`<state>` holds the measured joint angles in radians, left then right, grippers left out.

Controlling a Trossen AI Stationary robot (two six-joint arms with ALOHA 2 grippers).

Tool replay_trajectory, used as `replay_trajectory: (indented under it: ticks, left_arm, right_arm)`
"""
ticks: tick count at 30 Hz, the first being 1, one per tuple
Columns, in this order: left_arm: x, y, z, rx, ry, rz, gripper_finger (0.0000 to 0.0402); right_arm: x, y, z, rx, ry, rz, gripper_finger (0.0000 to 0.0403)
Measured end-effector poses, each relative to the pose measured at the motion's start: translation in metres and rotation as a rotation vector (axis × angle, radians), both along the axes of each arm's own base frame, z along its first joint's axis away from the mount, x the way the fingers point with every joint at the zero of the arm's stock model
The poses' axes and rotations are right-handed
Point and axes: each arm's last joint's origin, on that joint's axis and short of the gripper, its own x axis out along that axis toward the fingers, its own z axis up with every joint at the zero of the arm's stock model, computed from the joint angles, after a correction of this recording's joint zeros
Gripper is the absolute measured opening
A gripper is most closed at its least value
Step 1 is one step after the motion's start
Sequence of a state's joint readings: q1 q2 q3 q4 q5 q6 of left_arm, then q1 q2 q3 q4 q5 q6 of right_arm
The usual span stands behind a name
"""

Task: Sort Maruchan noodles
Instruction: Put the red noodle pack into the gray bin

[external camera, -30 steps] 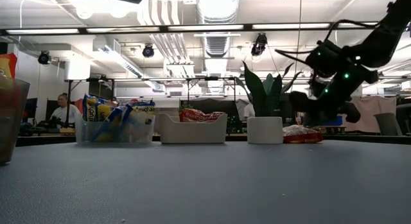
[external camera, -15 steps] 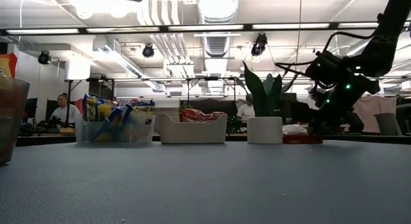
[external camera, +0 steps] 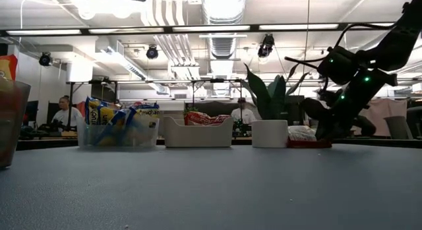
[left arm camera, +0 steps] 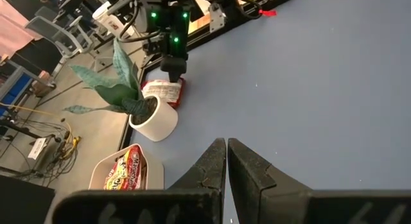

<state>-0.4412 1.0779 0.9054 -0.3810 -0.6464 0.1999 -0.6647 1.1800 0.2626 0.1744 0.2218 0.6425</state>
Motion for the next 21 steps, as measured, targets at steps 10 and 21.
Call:
replay_trajectory:
  ticks: [10, 21]
  left_arm:
    - [0.002, -0.001, 0.003, -0.019, -0.035, 0.001, 0.0]
    - [0.002, -0.001, 0.004, -0.019, -0.041, -0.001, 0.0]
  right_arm:
    - [0.006, 0.017, -0.002, 0.086, -0.009, 0.053, 0.0063]
    - [0.023, 0.047, -0.002, 0.236, -0.112, 0.201, 0.0042]
